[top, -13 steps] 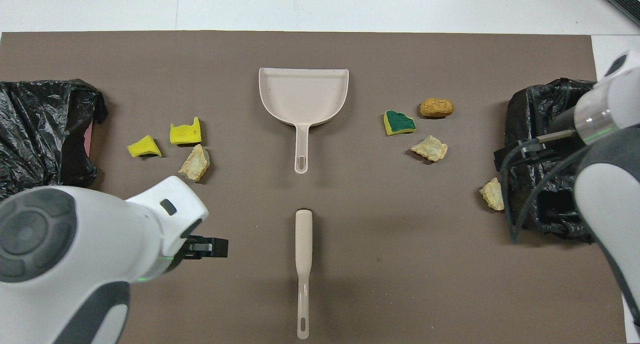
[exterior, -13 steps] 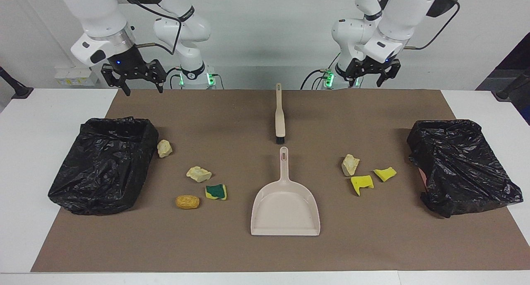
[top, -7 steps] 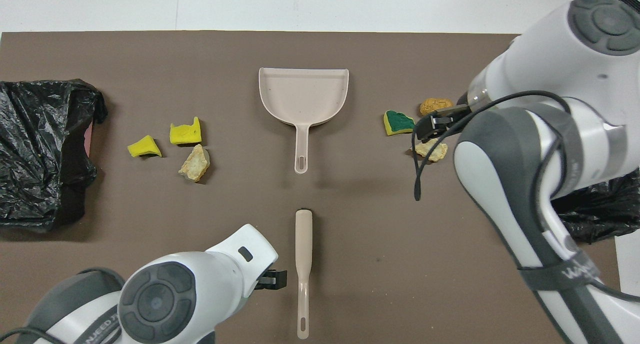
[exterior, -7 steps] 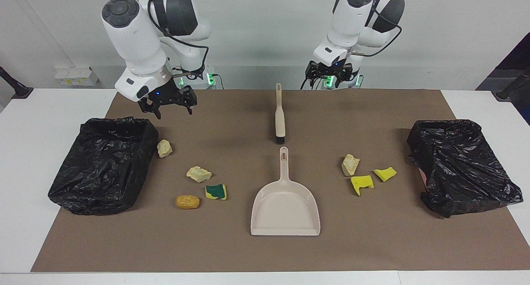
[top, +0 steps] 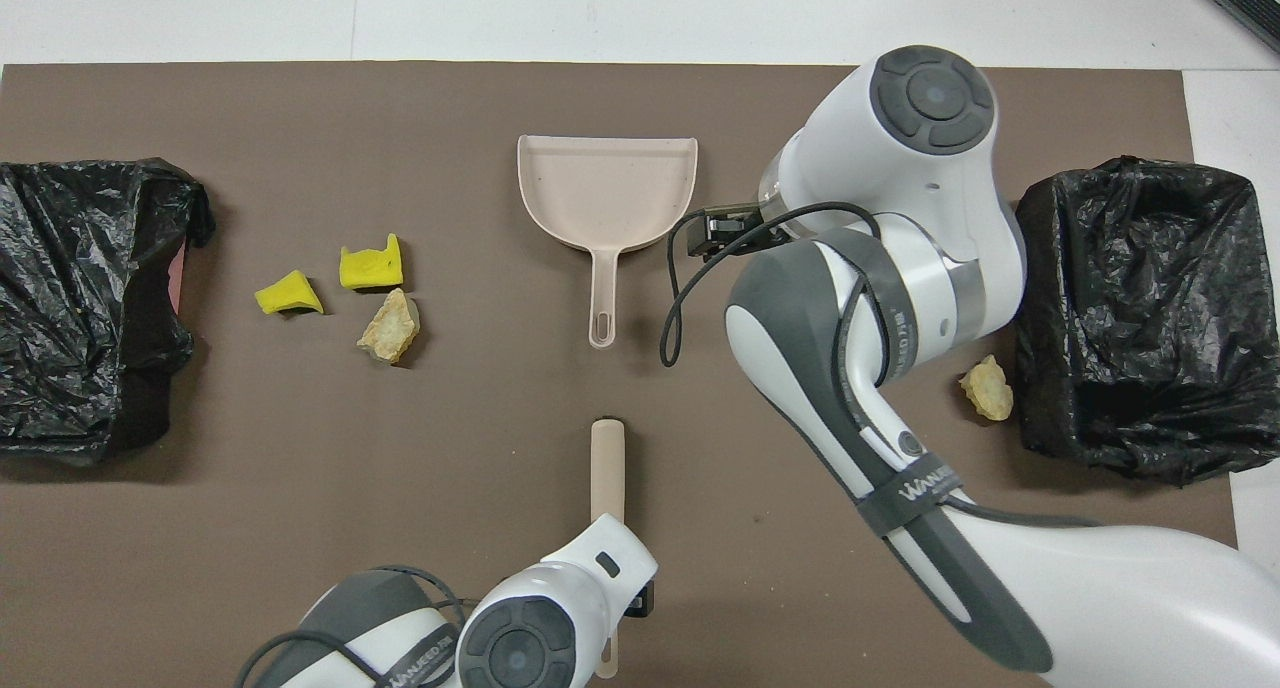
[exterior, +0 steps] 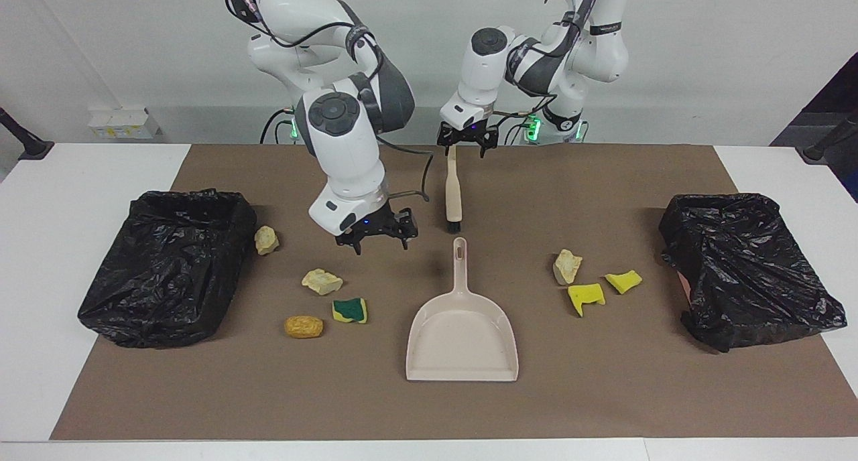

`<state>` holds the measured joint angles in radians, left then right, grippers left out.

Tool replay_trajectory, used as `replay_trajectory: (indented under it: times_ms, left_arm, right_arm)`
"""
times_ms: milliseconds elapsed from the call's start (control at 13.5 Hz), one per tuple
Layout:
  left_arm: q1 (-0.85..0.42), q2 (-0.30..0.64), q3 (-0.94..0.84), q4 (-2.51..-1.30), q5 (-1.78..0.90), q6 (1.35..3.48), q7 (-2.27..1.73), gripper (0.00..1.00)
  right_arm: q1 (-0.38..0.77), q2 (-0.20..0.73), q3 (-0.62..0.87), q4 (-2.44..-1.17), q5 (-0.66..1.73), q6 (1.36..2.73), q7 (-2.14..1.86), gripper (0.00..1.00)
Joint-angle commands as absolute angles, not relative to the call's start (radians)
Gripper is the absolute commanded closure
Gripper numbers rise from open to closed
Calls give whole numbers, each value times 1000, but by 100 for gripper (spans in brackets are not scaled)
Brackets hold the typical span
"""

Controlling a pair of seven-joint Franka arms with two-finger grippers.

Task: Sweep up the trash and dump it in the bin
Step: 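Grasp the dustpan handle with the right gripper while the left gripper grasps the brush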

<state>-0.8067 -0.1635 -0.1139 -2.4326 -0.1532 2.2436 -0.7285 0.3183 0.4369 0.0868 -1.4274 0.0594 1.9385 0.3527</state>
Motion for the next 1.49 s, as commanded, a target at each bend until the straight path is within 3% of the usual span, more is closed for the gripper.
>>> replay_trajectory:
  times_ms: [0, 223, 297, 520, 594, 669, 743, 966, 1115, 1189, 1337, 1412]
  left_arm:
    - [-838, -161, -94, -2460, -164, 2287, -741, 0]
    - [-863, -161, -94, -2483, -164, 2302, -758, 0]
    - [-870, -161, -94, -2484, -164, 2310, -762, 11]
    - [-880, -160, -95, -2485, -166, 2316, -782, 14]
    - [-890, -160, -94, -2485, -166, 2318, -790, 14]
    - [-888, -160, -94, -2485, -166, 2318, -790, 17]
    - [-890, -160, -94, -2490, -166, 2318, -790, 25]
    - [-894, -156, -94, -2493, -166, 2318, -787, 35]
    - [-893, -152, -92, -2491, -164, 2312, -770, 87]
    - [-888, -146, -92, -2484, -164, 2310, -770, 100]
    - [-881, -143, -89, -2484, -164, 2306, -727, 100]
    - [-870, -149, -87, -2482, -164, 2296, -713, 100]
  right_arm:
    - [340, 535, 109, -1312, 78, 1951, 452, 0]
    - [405, 626, 107, -1253, 66, 2014, 535, 0]
    - [420, 646, 104, -1253, 64, 2040, 558, 0]
    - [463, 692, 95, -1250, 61, 2101, 609, 0]
    - [468, 692, 95, -1256, 51, 2102, 609, 8]
    - [474, 687, 98, -1264, -4, 2095, 609, 30]
    - [494, 681, 107, -1267, -58, 2088, 611, 37]
    - [503, 675, 107, -1295, -58, 2086, 618, 37]
    - [505, 660, 107, -1324, -58, 2091, 618, 37]
    - [503, 652, 107, -1342, -60, 2095, 618, 37]
    - [503, 640, 107, -1367, -74, 2091, 611, 41]
    - [505, 634, 107, -1370, -74, 2086, 607, 62]
